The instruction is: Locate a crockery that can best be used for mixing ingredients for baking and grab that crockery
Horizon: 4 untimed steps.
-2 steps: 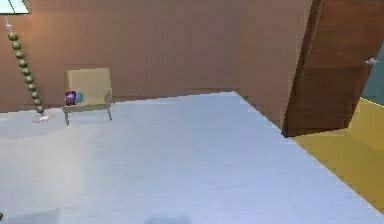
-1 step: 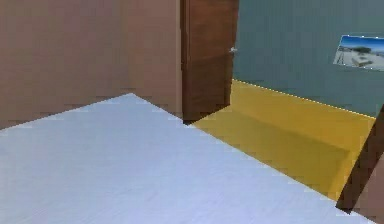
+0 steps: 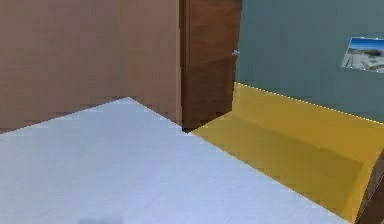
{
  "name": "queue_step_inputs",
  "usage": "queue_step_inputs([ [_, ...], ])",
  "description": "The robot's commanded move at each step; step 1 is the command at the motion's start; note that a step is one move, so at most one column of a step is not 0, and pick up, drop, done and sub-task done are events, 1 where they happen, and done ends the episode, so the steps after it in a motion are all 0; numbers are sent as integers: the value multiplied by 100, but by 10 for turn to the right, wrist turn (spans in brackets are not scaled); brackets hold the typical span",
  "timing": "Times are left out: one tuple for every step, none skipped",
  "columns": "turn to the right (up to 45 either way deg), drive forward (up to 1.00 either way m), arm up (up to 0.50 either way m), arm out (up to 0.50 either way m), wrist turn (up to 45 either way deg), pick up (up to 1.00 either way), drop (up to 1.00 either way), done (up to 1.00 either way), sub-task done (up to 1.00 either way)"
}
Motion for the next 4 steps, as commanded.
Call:
queue_step_inputs([
  [450, 0, 0, 0, 0, 0, 0, 0, 0],
  [0, 5, 0, 0, 0, 0, 0, 0, 0],
  [-450, 0, 0, 0, 0, 0, 0, 0, 0],
  [-420, 0, 0, 0, 0, 0, 0, 0, 0],
])
